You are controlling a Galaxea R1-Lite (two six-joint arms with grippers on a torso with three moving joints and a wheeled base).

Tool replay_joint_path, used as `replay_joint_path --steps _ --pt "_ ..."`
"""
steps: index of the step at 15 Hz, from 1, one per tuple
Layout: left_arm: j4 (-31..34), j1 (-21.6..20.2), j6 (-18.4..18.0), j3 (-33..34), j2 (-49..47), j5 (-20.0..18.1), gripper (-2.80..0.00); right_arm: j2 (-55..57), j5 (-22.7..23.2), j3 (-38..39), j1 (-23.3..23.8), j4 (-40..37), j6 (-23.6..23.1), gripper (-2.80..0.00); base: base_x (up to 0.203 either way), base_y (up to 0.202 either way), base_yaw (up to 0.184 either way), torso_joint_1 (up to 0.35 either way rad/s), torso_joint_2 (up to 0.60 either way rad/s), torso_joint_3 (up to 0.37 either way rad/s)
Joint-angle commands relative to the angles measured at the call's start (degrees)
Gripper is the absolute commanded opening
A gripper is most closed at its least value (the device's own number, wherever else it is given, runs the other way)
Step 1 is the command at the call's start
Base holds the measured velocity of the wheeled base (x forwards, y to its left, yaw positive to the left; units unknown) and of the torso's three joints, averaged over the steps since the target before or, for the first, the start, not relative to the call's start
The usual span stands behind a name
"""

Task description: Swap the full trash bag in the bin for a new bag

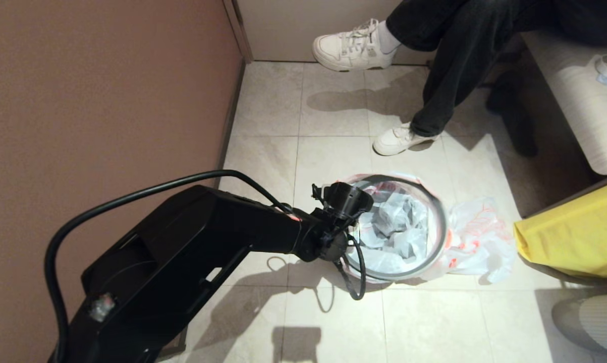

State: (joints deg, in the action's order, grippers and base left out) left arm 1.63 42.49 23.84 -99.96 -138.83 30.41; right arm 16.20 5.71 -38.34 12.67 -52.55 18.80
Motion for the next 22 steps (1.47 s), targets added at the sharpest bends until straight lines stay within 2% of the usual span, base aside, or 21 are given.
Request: replay_joint_path --steps 1,10,14,22 --pt "0.13 -0.03 0.16 -0.76 -1.44 0.61 -2.80 0.15 0.10 0.09 -0.01 -0.27 0.10 -2.80 0.000 0.000 0.000 0.000 0.00 0.000" --pt "1.38 1.19 -0.02 3.81 7.44 2.13 -2.80 0.15 0.18 0.28 -0.01 -0.18 0.27 -2.80 0.000 0.000 0.000 0.000 0.00 0.000" --pt "3.99 0.94 -0.11 3.34 5.37 5.06 -2.80 0.15 0.18 0.28 -0.01 -0.18 0.27 -2.80 0.000 0.000 0.000 0.000 0.00 0.000" --pt "3.29 -1.53 -1.16 1.15 0.67 5.37 -2.80 0.15 0.18 0.37 -0.01 -0.09 0.19 -2.80 0.000 0.000 0.000 0.000 0.00 0.000"
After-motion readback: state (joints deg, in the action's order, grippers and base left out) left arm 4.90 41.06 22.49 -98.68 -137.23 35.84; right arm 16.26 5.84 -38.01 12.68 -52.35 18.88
